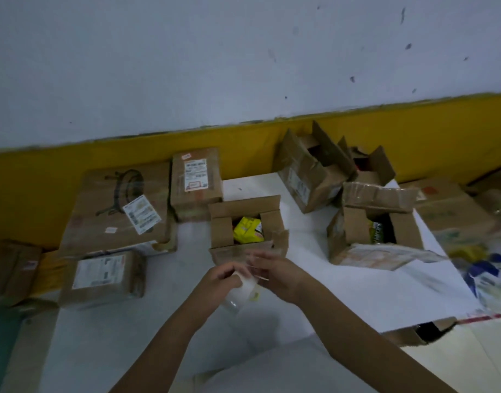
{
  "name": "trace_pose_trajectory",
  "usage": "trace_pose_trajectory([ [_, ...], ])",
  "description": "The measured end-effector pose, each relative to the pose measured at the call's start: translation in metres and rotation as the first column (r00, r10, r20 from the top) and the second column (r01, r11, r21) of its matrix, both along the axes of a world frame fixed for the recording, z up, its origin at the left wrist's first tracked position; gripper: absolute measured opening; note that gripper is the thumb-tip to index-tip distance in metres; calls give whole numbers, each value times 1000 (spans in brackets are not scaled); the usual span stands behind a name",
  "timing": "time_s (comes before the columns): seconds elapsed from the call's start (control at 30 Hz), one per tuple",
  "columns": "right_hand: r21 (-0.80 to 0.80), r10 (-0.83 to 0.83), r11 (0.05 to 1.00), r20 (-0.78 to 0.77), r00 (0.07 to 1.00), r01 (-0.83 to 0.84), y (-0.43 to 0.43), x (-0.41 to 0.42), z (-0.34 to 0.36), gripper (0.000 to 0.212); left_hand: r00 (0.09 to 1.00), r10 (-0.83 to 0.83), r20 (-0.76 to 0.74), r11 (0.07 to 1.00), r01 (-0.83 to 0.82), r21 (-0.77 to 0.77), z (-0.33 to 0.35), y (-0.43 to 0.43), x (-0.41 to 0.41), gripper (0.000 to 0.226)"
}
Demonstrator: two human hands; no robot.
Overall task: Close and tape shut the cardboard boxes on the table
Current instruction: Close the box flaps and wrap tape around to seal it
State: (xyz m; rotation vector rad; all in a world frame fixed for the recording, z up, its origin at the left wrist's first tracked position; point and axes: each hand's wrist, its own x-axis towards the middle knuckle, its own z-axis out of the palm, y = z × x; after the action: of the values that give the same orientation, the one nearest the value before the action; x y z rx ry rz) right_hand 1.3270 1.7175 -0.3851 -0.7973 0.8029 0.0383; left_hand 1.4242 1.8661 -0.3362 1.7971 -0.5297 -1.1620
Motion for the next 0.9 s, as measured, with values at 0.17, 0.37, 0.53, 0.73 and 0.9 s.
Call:
trace_pose_trajectory([
  [0.17,-35,-31,999,-5,999,31,-27,-4,10,22,1000,-14,-15,1000,14,23,-4,-19,-1,27],
  [0.37,-514,31,852,-149,988,-104,-56,3,13,22,996,-9,-91,993,19,115,-10,-43,-4,20],
  [0.53,-832,218,356,-370,903,-426,-93,27,31,22,956,99,-276,989,-63,136,-13,-77,-8,17],
  [0.73,-863,257,203,-409,876,-462,-119,35,36,21,977,107,-186,979,-71,192,-24,-98,-9,14],
  [0.9,-831,375,138,-460,805,-539,-136,36,32,28,979,98,-179,964,-49,260,-37,-105,-11,15],
])
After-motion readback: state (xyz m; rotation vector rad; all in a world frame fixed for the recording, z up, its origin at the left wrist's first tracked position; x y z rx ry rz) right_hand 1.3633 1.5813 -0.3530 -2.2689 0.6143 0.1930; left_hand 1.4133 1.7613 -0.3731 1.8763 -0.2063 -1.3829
